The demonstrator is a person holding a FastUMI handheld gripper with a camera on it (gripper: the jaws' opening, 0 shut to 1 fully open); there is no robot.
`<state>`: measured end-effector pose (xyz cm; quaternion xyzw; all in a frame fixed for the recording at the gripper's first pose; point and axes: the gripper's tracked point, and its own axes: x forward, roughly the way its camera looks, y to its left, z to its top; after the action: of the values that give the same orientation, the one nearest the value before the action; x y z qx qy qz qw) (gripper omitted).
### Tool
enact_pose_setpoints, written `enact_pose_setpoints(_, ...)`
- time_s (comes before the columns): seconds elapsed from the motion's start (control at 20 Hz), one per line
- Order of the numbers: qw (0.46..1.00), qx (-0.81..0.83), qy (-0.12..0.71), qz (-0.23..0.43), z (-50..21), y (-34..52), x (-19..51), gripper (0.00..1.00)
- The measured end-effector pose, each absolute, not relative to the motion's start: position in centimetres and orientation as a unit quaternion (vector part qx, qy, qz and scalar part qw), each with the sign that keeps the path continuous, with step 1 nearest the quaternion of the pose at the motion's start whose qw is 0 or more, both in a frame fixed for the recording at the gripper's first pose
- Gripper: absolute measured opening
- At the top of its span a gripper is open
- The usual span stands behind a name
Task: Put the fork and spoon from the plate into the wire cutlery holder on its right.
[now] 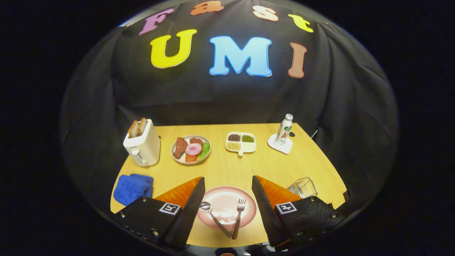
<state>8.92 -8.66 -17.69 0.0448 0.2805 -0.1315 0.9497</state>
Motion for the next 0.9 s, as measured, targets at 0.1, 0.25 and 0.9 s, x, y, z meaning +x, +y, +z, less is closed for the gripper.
enact_pose_setpoints(0.1,0.935,0.04,0.326,-0.135,-20.2,-8.8,8.7,0.83)
enact_pose_setpoints(0.25,0.91,0.029,0.39,-0.136,-23.9,-9.2,8.3,0.83)
enact_pose_setpoints(0.9,0.795,-0.001,0.594,-0.124,-36.1,-10.2,7.5,0.77)
